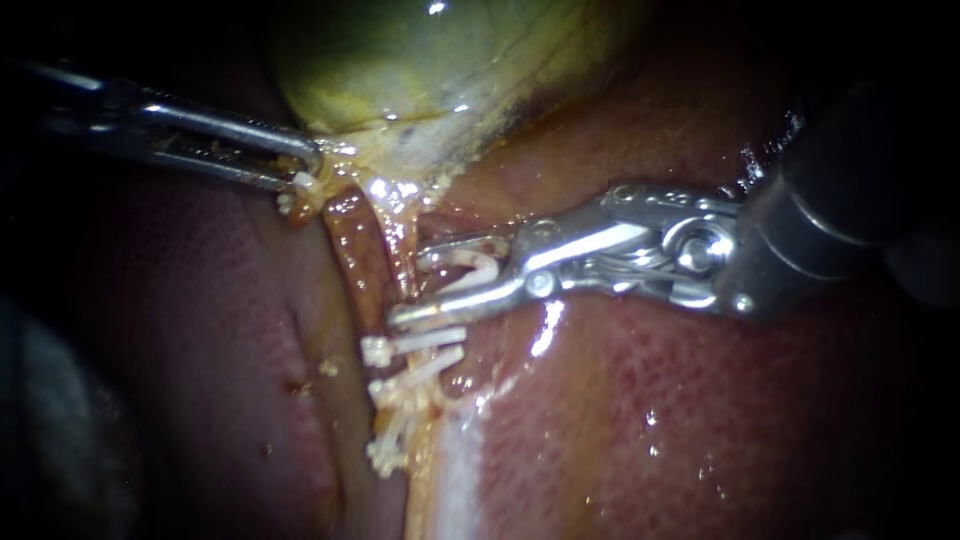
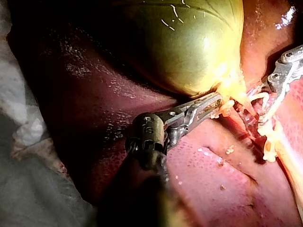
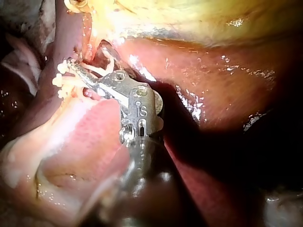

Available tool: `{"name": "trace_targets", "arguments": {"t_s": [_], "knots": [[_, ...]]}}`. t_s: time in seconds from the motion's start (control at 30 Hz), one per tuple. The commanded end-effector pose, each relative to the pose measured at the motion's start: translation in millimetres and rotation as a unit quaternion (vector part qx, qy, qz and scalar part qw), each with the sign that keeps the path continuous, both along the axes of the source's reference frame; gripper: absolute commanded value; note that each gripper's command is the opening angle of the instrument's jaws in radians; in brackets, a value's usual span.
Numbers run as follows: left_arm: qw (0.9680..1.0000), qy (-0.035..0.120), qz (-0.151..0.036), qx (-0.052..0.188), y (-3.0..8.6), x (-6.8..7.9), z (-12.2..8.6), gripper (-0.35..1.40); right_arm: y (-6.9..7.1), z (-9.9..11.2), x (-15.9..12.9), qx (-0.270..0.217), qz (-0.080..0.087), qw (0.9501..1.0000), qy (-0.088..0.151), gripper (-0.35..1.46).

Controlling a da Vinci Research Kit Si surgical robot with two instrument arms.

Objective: Clipping third clip right tube

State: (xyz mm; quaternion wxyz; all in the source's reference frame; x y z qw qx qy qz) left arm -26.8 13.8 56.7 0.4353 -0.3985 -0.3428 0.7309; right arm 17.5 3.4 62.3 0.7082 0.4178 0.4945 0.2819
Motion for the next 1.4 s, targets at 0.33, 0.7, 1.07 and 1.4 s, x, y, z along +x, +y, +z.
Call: {"name": "trace_targets", "arguments": {"t_s": [0.33, 0.7, 1.07, 1.4], "knots": [[1.0, 0.0, 0.0, 0.0, 0.0, -0.1, 0.0, -0.35, 0.2, 0.0, 2.2, 0.021, 0.036, 0.999, -0.013, 0.5], [1.0, 0.0, 0.0, 0.0, 0.0, -0.1, 0.0, -0.35, 0.5, -0.7, 2.8, 0.049, 0.067, 0.9964, 0.017, 0.49], [1.0, 0.0, 0.0, 0.0, 0.0, 0.0, 0.0, -0.35, 1.5, -4.1, 2.3, 0.064, 0.073, 0.9947, 0.035, 0.47], [1.0, 0.0, 0.0, 0.0, 0.0, 0.0, 0.0, -0.35, 2.6, -7.7, 2.3, 0.088, 0.083, 0.9899, 0.073, 0.46]]}}
